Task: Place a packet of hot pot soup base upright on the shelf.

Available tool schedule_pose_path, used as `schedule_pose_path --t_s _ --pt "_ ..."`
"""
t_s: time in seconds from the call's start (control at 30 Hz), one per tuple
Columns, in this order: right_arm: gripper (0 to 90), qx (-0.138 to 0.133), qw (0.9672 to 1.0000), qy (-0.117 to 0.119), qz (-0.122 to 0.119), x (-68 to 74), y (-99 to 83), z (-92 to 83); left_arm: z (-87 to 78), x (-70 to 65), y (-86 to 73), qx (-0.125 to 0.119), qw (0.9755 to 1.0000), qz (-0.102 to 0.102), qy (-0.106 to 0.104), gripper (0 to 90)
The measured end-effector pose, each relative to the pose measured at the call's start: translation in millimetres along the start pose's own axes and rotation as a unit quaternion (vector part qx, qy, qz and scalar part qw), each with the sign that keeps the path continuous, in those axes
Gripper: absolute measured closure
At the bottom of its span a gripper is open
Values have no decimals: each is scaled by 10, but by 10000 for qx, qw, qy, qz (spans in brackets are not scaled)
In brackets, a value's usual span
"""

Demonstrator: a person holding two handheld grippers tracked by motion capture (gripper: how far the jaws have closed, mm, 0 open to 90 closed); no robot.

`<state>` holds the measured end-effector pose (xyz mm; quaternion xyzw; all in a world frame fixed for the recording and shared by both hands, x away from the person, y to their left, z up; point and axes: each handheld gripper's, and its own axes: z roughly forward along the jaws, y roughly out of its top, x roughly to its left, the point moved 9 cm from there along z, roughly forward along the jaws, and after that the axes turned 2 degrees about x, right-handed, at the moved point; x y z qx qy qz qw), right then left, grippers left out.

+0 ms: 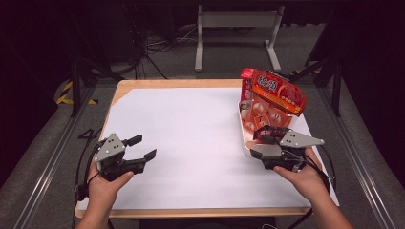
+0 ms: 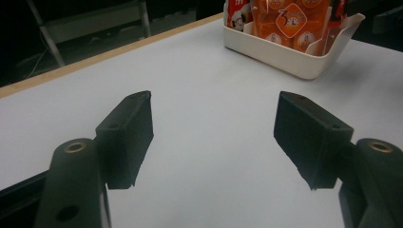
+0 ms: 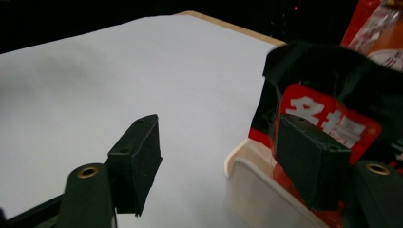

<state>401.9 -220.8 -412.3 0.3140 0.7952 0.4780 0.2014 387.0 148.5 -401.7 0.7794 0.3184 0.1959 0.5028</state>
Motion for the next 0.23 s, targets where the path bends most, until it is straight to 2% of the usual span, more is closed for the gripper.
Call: schedule_pose_path --t_s 0.13,0.23 --pt "323 106 9999 34 47 5 -86 31 14 4 -9 3 10000 -6 -7 304" --pt "322 64 10000 36 62 2 -82 27 20 1 -12 -2 10000 -12 -11 303"
